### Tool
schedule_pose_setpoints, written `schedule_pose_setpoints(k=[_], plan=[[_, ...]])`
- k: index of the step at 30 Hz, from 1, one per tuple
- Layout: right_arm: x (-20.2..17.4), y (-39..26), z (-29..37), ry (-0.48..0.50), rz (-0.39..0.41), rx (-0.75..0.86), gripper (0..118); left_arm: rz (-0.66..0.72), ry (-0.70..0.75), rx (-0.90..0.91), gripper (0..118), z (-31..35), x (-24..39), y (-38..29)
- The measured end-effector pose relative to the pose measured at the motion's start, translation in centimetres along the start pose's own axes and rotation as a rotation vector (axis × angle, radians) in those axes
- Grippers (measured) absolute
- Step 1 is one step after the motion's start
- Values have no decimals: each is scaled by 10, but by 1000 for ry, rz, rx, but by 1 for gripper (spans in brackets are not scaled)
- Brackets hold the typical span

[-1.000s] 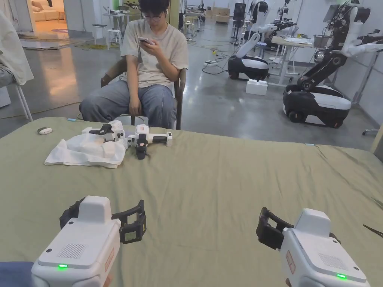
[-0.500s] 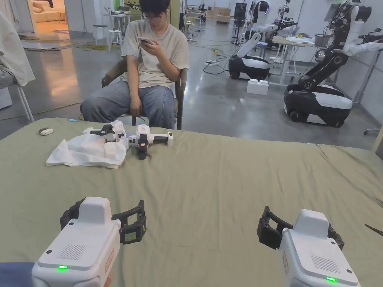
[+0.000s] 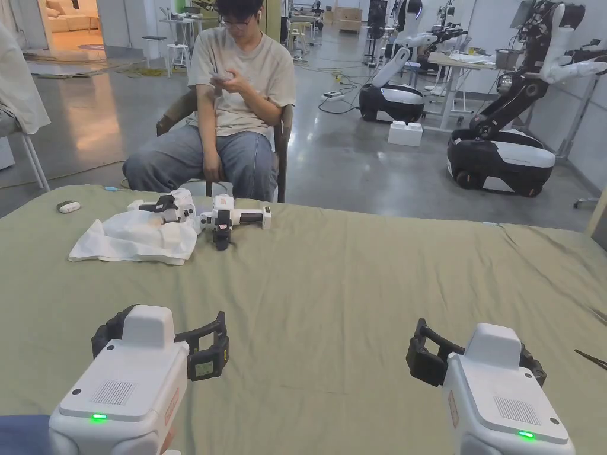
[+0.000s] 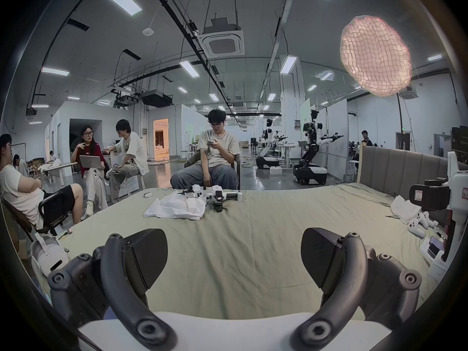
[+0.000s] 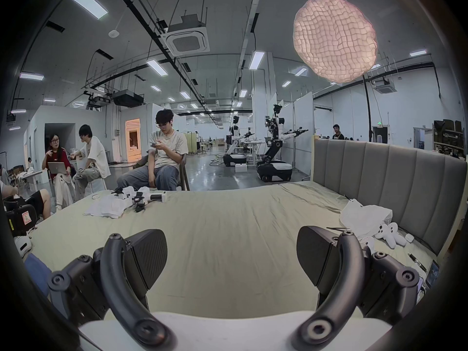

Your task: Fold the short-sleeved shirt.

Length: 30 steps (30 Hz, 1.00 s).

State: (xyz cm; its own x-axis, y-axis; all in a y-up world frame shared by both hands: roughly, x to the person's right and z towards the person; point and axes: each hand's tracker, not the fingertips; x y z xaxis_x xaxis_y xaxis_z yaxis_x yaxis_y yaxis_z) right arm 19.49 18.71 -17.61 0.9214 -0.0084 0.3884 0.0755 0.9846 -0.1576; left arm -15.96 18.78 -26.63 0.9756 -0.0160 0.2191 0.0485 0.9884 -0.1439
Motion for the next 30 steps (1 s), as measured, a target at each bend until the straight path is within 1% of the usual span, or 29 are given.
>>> schedule_pose_setpoints(k=[10,30], plan=[[0,-1,-2,-8,45,28,108,-20,7,18,108,-4,3,0],[-4,6,-2,7,61,55,109,-21,28,37,108,-7,0,4]])
